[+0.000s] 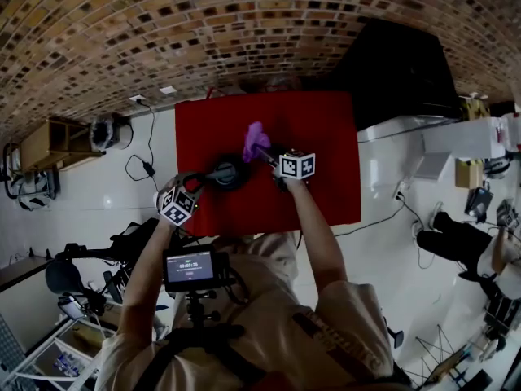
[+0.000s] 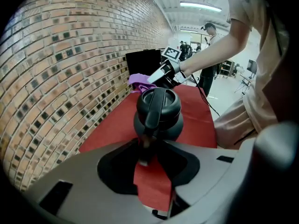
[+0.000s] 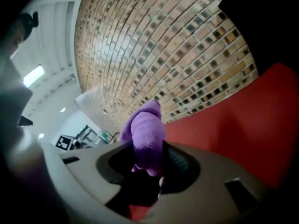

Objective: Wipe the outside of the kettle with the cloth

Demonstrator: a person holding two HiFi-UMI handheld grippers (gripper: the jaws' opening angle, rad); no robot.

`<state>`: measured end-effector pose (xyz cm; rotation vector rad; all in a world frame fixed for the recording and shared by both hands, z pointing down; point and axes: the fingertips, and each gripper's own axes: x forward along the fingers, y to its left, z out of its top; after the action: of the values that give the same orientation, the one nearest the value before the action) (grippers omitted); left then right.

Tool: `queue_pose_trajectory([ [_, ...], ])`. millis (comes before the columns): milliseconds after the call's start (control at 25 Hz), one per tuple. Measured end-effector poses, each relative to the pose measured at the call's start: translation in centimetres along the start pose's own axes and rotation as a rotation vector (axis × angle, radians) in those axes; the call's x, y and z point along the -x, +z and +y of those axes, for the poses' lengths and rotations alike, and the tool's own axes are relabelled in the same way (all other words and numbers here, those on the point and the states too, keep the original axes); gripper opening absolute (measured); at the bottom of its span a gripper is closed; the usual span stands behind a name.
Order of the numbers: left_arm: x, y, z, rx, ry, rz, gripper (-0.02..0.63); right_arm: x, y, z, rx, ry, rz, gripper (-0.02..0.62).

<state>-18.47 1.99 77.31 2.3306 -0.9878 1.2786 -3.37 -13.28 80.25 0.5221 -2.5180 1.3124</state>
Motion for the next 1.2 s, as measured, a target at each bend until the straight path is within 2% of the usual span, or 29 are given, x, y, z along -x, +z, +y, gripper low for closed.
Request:
queue_pose_trajectory([
  [80,0.0,-0.1,-0.1,0.011,0.002,-0.007,0.124,-2.3,-0.3,2.3,0.034,0.079,0.074,0.161],
  [160,-0.1,-0.1,-0.2,0.021,0.0,-0.01,0.124,-4.9,-2.8,2.0,0.026,0.083,0.169,0.161],
  [280,-0.2,0.0,-0.2,0.026,-0.009,-0.017,0.126,-7.0,-5.5,-1.7,-0.106,0.004,0.219,0.16],
  [400,-0.2,0.0,-0.1,0.034,-0.017,-0.024,0.127,-7.9,-8.4,-5.0,-0.135,-0.089,0.31,0.158],
  [480,-0.2,0.1,-0.1,0.039,-0.023,-0.033,0.127,-7.8,-9.7,-6.2,-0.105,-0.129,0.394,0.159],
  [600,-0.3,0.1,-0.2,0.049,-0.031,-0.047,0.13,-6.4,-12.1,-7.8,-0.003,-0.192,0.565,0.158],
  [720,-0.3,0.0,-0.4,0.056,-0.037,-0.056,0.13,-4.4,-14.5,-8.5,0.075,-0.177,0.714,0.16],
  [800,-0.3,0.1,-0.5,0.058,-0.04,-0.063,0.13,-3.4,-13.3,-8.6,0.118,-0.172,0.723,0.16],
  [840,-0.3,0.2,-0.4,0.059,-0.041,-0.067,0.13,-3.3,-11.4,-8.6,0.115,-0.168,0.666,0.16],
  [920,-0.3,0.2,-0.2,0.059,-0.04,-0.074,0.131,-4.2,-6.4,-6.9,0.011,-0.085,0.477,0.16],
  [1000,-0.3,0.1,-0.2,0.062,-0.038,-0.078,0.132,-5.8,-2.0,-3.1,-0.048,0.085,0.342,0.16],
  [1040,-0.3,0.1,-0.3,0.063,-0.038,-0.079,0.132,-6.6,-1.0,-0.8,-0.031,0.179,0.339,0.16],
  [1120,-0.4,0.2,-0.4,0.063,-0.041,-0.077,0.132,-8.2,-1.2,2.5,0.029,0.315,0.425,0.16],
  [1200,-0.5,0.3,-0.6,0.062,-0.041,-0.073,0.132,-9.7,-2.7,2.8,0.046,0.339,0.523,0.16],
])
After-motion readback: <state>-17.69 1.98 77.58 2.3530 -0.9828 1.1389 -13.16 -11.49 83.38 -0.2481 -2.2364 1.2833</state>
